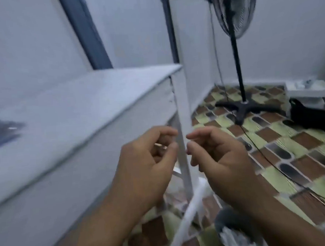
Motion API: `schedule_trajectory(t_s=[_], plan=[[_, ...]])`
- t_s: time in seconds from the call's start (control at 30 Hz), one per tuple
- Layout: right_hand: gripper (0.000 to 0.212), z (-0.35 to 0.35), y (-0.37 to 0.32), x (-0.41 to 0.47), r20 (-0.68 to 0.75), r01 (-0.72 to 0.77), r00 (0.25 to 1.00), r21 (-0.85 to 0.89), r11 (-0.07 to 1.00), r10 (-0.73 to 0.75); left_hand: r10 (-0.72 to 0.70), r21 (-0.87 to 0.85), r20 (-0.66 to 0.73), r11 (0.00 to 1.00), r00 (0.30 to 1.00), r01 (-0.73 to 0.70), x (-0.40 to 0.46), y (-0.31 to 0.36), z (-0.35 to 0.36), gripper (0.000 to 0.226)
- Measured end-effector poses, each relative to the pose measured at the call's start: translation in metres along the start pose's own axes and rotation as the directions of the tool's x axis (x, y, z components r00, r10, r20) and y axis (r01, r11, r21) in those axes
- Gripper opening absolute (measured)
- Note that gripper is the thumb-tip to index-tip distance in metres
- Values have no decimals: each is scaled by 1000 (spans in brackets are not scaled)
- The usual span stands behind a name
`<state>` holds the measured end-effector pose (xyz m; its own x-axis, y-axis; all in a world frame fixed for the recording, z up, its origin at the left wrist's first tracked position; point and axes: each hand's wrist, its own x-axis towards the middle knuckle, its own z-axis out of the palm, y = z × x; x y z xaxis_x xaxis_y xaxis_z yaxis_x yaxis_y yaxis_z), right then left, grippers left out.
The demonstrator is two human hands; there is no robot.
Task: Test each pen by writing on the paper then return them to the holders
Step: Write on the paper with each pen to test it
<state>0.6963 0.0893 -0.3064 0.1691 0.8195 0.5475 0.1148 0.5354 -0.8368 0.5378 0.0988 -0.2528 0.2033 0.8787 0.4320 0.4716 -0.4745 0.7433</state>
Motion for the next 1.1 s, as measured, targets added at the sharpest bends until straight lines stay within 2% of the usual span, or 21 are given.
schedule_trajectory(t_s=[0.13, 0.27, 0.4, 0.57, 0.67, 0.87, 0.97, 1.03, 1.1], plan=[[10, 56, -78, 21, 97, 171, 979, 105, 980, -181, 82, 92, -171, 994, 982, -67, -19, 52, -93, 17], [12, 122, -138, 33, 236, 252, 929, 163, 954, -285, 65, 181, -308, 983, 949, -8, -46, 69, -176, 17], [7, 204, -183, 34, 460, 327, 809, 165, 930, -366, 32, 263, -440, 960, 897, 95, -85, 64, -263, 17], [5, 305, -209, 30, 693, 402, 622, 117, 908, -364, -48, 342, -549, 898, 834, 277, -136, 47, -353, 15], [4, 361, -213, 28, 798, 467, 497, 86, 880, -342, -109, 377, -581, 842, 806, 386, -163, 29, -401, 15], [2, 444, -202, 21, 943, 617, 214, 72, 784, -255, -267, 495, -562, 650, 783, 577, -201, -19, -475, 19], [6, 468, -195, 25, 973, 659, 115, 76, 748, -201, -348, 607, -503, 509, 791, 610, -210, -41, -506, 18], [6, 477, -191, 30, 984, 676, 57, 86, 732, -168, -392, 645, -457, 472, 799, 601, -210, -54, -519, 15], [6, 483, -184, 33, 984, 651, 37, 108, 751, -173, -421, 661, -416, 468, 806, 586, -203, -64, -527, 16]])
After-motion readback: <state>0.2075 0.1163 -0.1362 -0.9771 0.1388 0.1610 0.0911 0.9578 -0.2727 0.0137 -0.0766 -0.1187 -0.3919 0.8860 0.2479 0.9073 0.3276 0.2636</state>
